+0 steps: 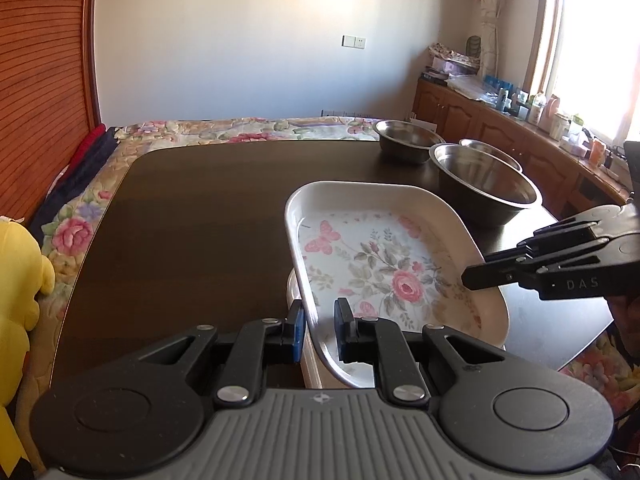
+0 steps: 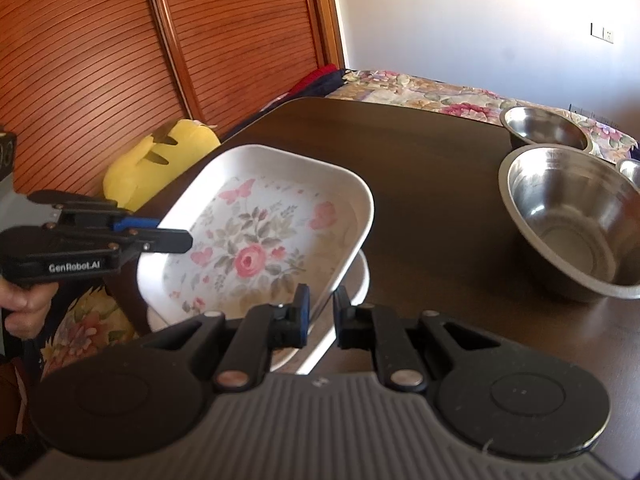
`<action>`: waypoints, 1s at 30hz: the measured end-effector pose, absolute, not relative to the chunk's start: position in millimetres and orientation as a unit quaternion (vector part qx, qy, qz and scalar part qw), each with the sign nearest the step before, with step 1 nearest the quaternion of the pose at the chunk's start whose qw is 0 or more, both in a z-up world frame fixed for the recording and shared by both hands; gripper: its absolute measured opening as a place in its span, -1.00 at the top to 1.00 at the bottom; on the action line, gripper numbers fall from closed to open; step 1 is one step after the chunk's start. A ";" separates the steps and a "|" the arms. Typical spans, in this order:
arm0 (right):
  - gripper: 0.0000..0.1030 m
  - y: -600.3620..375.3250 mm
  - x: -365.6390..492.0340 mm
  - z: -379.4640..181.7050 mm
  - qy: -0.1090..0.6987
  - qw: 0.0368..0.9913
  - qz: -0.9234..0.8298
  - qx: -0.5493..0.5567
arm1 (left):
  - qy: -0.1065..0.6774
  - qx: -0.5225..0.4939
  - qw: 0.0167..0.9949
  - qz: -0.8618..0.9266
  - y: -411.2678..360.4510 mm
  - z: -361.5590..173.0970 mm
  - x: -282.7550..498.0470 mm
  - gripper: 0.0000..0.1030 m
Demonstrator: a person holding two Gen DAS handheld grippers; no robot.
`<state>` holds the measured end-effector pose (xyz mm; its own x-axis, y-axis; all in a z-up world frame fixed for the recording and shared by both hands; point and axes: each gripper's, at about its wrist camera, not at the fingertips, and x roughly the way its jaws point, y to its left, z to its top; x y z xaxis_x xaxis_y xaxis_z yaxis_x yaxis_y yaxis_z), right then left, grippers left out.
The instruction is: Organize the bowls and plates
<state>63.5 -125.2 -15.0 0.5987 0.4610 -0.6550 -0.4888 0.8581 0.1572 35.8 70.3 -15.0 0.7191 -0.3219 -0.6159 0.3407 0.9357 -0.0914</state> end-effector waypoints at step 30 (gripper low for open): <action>0.68 -113.3 53.0 -22.0 0.333 0.910 0.239 -0.067 | 0.325 0.075 0.928 -0.165 58.3 -33.4 15.8 0.66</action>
